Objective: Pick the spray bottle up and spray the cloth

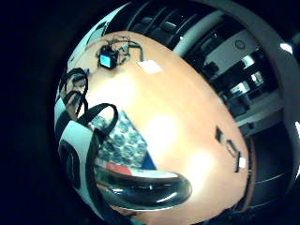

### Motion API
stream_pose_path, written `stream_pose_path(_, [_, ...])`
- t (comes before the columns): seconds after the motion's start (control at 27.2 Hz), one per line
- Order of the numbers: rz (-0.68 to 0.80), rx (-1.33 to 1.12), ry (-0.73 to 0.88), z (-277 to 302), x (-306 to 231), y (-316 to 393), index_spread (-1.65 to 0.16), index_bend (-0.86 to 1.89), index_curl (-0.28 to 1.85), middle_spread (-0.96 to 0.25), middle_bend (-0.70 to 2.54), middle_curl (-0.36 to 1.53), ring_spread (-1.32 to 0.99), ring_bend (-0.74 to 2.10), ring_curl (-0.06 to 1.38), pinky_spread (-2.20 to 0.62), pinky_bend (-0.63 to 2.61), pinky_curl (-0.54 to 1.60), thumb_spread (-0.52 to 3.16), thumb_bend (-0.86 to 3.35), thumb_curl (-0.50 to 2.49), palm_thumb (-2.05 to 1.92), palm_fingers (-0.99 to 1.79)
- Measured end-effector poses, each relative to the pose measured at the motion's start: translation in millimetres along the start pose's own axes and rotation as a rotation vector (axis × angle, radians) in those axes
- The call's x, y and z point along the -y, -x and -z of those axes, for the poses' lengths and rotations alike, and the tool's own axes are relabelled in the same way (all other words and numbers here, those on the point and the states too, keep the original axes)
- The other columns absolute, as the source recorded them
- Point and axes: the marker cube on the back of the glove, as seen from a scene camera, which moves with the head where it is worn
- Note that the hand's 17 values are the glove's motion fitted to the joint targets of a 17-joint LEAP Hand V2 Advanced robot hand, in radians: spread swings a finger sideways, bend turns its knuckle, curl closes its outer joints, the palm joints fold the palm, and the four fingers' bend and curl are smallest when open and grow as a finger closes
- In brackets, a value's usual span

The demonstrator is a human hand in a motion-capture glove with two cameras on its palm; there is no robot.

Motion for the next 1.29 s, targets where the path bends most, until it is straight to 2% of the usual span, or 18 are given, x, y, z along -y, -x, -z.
stream_pose_path(0.33, [-0.032, 0.571, -0.233, 17, 30, 63, -0.29, 0.18, 0.53, -0.23, 0.55, 0.53, -0.22, 0.75, 0.46, -0.35, 0.54, 0.41, 0.74, -0.03, 0.68, 0.88, 1.37])
stream_pose_path(0.52, [-0.075, 0.764, -0.377, -8, 42, 87, -0.29, 0.17, 0.52, -0.23, 0.55, 0.53, -0.22, 0.75, 0.46, -0.35, 0.55, 0.41, 0.74, -0.03, 0.69, 0.88, 1.36])
stream_pose_path(0.66, [-0.192, 0.889, -0.446, -43, 38, 95, -0.29, 0.18, 0.52, -0.22, 0.54, 0.53, -0.22, 0.76, 0.46, -0.35, 0.55, 0.41, 0.75, -0.02, 0.69, 0.89, 1.36])
stream_pose_path(0.99, [-0.459, 0.900, -0.473, -109, 3, 94, -0.28, 0.17, 0.52, -0.22, 0.53, 0.53, -0.22, 0.76, 0.46, -0.34, 0.57, 0.42, 0.76, -0.02, 0.69, 0.89, 1.35])
stream_pose_path(1.29, [-0.447, 0.844, -0.500, -109, -1, 87, -0.28, 0.18, 0.52, -0.22, 0.53, 0.53, -0.21, 0.76, 0.46, -0.32, 0.57, 0.43, 0.77, -0.03, 0.69, 0.89, 1.34])
